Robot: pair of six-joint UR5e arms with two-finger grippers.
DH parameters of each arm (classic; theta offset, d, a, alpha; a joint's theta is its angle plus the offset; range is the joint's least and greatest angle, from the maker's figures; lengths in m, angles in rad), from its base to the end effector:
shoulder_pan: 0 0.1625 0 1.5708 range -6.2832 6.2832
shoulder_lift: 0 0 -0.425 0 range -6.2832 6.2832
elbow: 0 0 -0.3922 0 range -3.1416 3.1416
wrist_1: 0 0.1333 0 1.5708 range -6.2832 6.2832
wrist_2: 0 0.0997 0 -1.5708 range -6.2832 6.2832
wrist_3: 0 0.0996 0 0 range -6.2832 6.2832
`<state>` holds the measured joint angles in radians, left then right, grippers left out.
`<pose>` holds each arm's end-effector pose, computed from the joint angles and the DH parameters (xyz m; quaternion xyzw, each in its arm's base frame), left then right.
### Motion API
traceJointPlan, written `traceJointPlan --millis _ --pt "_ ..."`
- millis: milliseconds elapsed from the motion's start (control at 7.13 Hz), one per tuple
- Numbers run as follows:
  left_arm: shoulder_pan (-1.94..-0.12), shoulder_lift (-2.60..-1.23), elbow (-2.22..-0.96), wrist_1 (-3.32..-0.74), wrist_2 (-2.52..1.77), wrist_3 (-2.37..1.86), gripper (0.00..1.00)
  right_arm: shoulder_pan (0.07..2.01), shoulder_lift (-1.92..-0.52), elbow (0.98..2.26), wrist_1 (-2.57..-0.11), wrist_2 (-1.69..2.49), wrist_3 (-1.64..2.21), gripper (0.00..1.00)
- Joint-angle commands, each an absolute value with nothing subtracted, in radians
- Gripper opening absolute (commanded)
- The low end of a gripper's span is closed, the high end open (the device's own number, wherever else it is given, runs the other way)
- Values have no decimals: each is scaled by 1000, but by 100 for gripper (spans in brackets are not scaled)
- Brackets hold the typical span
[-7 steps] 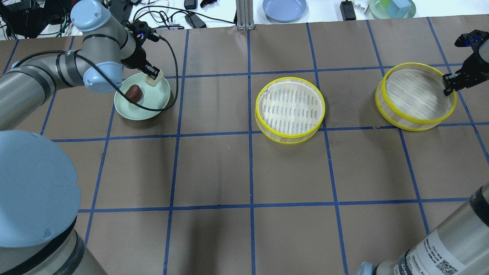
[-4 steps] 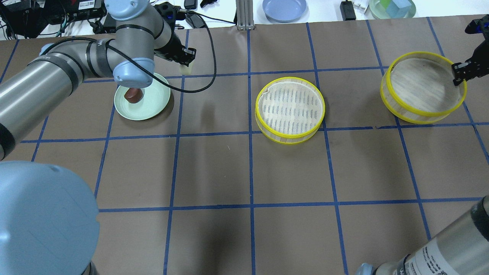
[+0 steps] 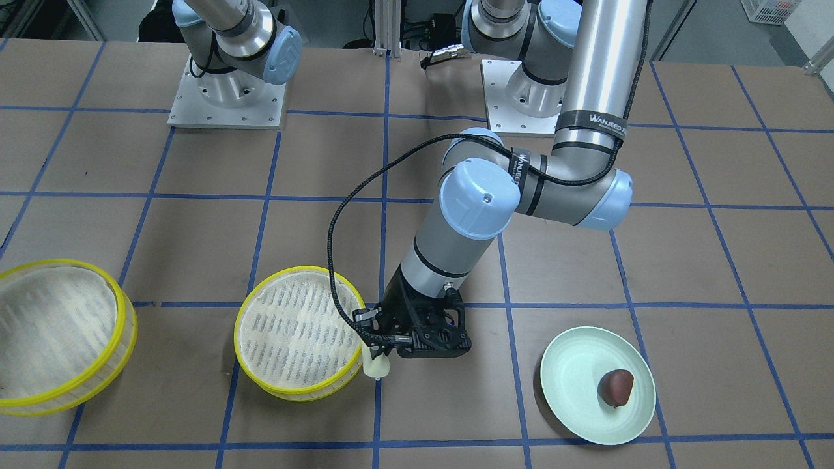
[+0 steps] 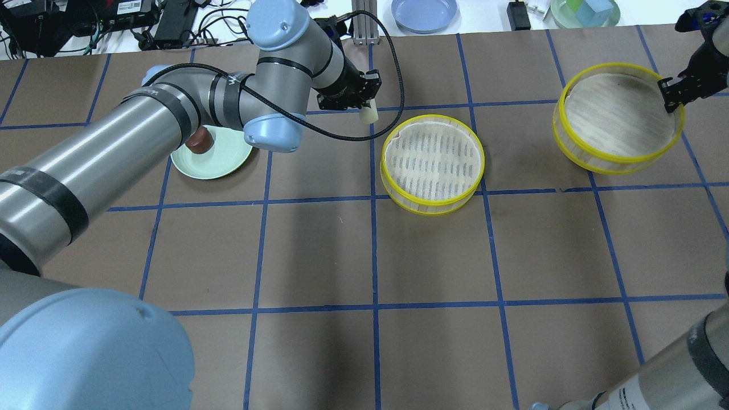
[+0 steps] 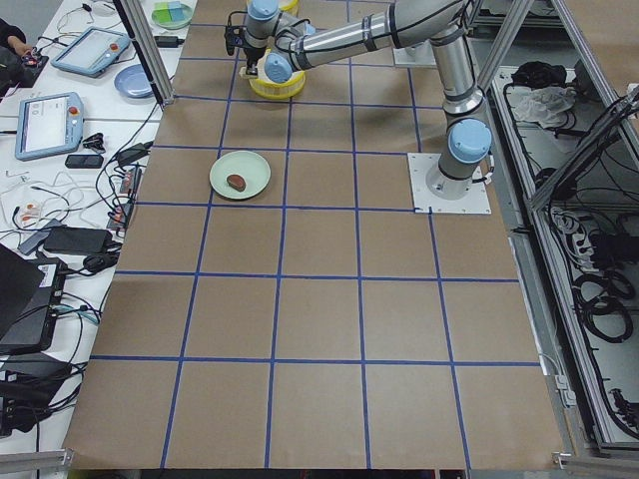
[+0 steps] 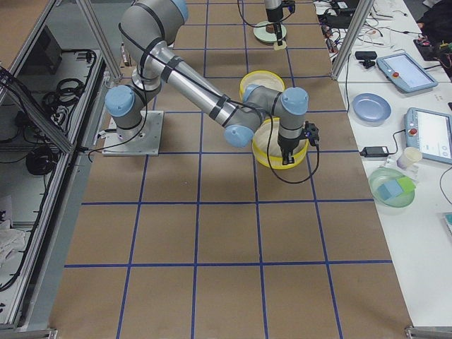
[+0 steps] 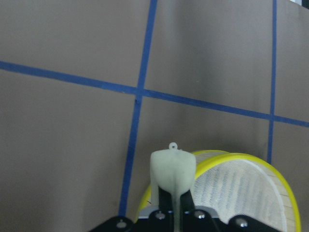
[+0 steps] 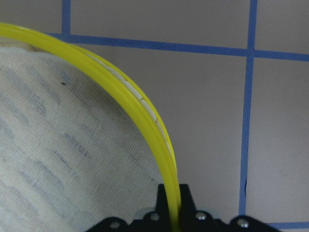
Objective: Stack buns with steamer
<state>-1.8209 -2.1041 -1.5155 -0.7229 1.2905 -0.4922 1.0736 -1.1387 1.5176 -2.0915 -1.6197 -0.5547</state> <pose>-0.3271 -0.6305 0.2949 0.0920 -0.9693 0.1199 0.1940 -0.1996 -0.6371 0.3190 0.0269 -0.9968 0.0490 0.0566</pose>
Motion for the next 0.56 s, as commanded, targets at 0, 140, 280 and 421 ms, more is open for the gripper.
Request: traceJointPlan --millis 0,140,280,421 --pt "-1864 -2158 -1525 -654 1252 -549 0 1084 -1147 1522 -2059 -1618 -496 0" --pt "-1865 -2177 -1528 -652 1179 -614 0 1106 -1158 1535 -2059 -1623 -492 0" --pt "-1867 -2177 -1543 -653 1169 -664 43 1112 -1178 1557 -2060 -1623 -474 0" --pt "-1870 -2175 -1566 -653 1176 -655 99 1114 -1192 1565 -2057 -1624 -466 0"
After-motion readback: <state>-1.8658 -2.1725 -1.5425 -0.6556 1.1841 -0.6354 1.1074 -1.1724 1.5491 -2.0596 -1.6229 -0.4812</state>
